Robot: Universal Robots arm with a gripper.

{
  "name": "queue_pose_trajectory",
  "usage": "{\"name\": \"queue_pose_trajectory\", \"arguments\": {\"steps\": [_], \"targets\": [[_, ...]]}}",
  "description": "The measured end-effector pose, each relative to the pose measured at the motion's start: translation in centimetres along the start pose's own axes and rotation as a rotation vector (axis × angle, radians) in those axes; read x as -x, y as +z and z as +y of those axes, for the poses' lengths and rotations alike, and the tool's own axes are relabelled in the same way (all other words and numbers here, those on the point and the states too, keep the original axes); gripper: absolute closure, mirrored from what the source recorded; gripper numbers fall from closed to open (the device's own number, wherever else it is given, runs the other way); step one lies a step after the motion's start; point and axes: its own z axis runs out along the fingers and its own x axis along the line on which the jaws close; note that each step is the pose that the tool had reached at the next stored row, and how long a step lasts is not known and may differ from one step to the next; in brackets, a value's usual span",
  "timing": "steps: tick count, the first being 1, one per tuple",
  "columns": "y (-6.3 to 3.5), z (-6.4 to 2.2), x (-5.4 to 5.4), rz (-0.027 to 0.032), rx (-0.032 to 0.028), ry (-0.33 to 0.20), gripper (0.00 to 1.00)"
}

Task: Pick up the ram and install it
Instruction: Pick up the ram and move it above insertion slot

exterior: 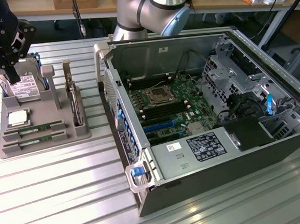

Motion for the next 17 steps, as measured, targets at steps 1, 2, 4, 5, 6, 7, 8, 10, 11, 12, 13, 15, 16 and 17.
{"name": "queue_pose_trajectory", "arguments": {"steps": [1,2,4,5,6,7,8,10,11,12,13,15,16,17], "targets": [[0.0,0.0,0.0,0.0003,0.0002,-0.008,0.89],[0.0,0.0,0.0,0.0006,0.0003,-0.014,0.89],[0.0,0.0,0.0,0.0013,0.0007,-0.03,0.89],[0.0,0.0,0.0,0.0016,0.0009,-0.036,0.89],[0.0,0.0,0.0,0.0019,0.0011,-0.044,0.89],[0.0,0.0,0.0,0.0023,0.0013,-0.052,0.89],[0.0,0.0,0.0,0.0027,0.0015,-0.06,0.89],[0.0,0.0,0.0,0.0032,0.0018,-0.073,0.89],[0.0,0.0,0.0,0.0035,0.0019,-0.079,0.89],[0.0,0.0,0.0,0.0037,0.0021,-0.084,0.89],[0.0,0.0,0.0,0.004,0.0022,-0.09,0.89],[0.0,0.0,0.0,0.0044,0.0025,-0.1,0.89],[0.0,0.0,0.0,0.0047,0.0026,-0.106,0.89],[0.0,0.0,0.0,0.005,0.0028,-0.113,0.89]]}}
